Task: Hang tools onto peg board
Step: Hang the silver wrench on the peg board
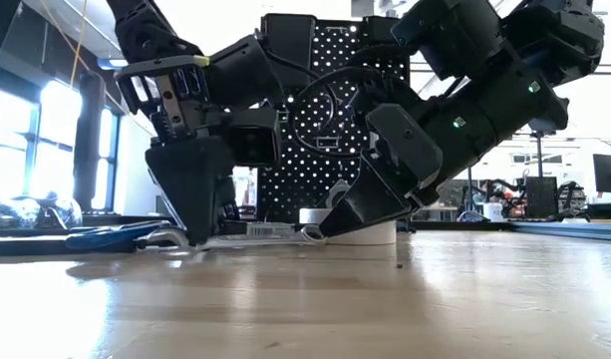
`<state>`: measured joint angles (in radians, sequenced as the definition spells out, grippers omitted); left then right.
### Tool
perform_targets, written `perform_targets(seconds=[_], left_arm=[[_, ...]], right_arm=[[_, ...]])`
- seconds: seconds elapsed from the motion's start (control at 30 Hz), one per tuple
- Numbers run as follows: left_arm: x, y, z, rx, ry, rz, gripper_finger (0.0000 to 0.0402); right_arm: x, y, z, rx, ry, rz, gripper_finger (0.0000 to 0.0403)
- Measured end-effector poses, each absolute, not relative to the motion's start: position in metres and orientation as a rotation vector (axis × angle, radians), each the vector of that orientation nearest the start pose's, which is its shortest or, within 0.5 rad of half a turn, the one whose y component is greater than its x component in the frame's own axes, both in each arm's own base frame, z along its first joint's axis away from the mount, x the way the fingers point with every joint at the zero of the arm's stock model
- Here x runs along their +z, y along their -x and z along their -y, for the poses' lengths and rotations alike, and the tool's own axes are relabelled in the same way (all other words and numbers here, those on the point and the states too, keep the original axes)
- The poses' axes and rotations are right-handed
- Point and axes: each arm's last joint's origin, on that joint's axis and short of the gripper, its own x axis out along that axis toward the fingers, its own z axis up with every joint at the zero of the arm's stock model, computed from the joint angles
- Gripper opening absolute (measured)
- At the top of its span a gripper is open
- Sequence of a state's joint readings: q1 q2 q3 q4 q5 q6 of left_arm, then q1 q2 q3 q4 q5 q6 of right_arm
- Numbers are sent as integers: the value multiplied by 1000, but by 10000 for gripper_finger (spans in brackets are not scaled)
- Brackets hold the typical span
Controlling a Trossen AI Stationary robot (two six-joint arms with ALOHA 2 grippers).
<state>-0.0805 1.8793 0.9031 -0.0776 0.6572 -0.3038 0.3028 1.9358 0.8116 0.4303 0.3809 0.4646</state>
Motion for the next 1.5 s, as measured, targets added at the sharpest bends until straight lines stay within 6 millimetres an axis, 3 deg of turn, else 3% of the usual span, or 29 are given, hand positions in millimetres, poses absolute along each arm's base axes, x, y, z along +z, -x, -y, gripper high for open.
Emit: perform_targets(seconds=[0.23, 0.47, 0.63, 0.93, 1.23, 1.5], left_arm=[[119, -337, 47, -573, 496, -1133, 4], [117, -335, 49, -540, 479, -1158, 3], [116, -336, 51, -509, 447, -1153, 2], [119, -346, 45, -431, 382, -1043, 1], [95, -368, 46, -460, 386, -1014, 0], [108, -391, 46, -453, 293, -946, 0]], right_arm=[[95, -330, -97, -234, -150, -631, 28], [109, -327, -101, -219, -72, -619, 40], [109, -327, -107, -40, -8, -659, 76], [109, -323, -122, 239, -109, -714, 79], [108, -324, -130, 259, -150, -685, 77], [106, -321, -133, 260, -198, -719, 77]])
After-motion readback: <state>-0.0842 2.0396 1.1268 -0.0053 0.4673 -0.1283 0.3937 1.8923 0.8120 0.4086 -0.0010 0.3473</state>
